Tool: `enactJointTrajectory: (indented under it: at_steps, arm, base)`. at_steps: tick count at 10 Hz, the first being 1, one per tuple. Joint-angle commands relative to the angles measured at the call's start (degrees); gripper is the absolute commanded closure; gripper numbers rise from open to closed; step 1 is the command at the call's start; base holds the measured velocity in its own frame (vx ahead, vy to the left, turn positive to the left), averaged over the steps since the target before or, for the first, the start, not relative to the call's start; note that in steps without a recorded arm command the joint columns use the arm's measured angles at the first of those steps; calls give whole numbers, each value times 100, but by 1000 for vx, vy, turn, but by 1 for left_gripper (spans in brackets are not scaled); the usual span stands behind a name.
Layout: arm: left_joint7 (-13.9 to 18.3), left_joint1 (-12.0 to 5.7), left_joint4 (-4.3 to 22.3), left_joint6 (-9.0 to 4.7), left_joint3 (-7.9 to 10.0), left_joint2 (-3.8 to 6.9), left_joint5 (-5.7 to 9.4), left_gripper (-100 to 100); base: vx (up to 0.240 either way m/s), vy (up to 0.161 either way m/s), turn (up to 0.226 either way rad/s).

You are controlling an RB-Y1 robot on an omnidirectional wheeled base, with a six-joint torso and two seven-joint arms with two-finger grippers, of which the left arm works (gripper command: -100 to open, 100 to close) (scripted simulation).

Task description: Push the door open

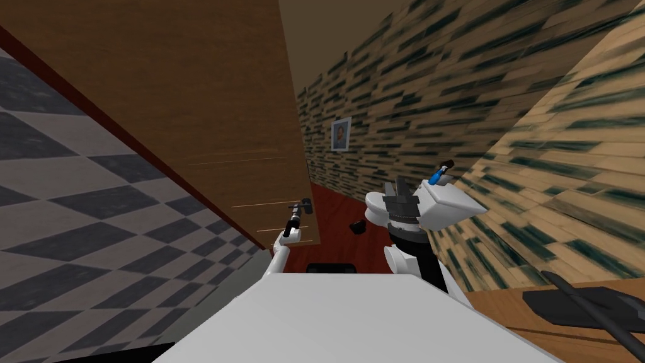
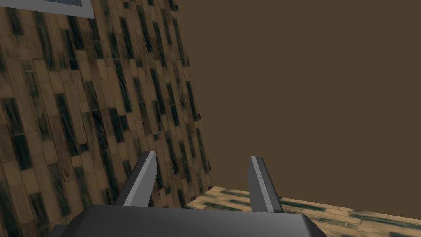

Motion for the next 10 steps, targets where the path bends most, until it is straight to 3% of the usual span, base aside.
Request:
enactJointTrajectory:
  at_steps: [1,6,10]
  arm:
    - [-17,-6,8,-3,86,31,13,100]
    - [-81,-27,41,-13,415,83,63,100]
    - [-136,-44,68,-22,693,65,105,100]
  base:
    - [126,-65,57]
    - [190,-94,72]
    - [188,-105,82]
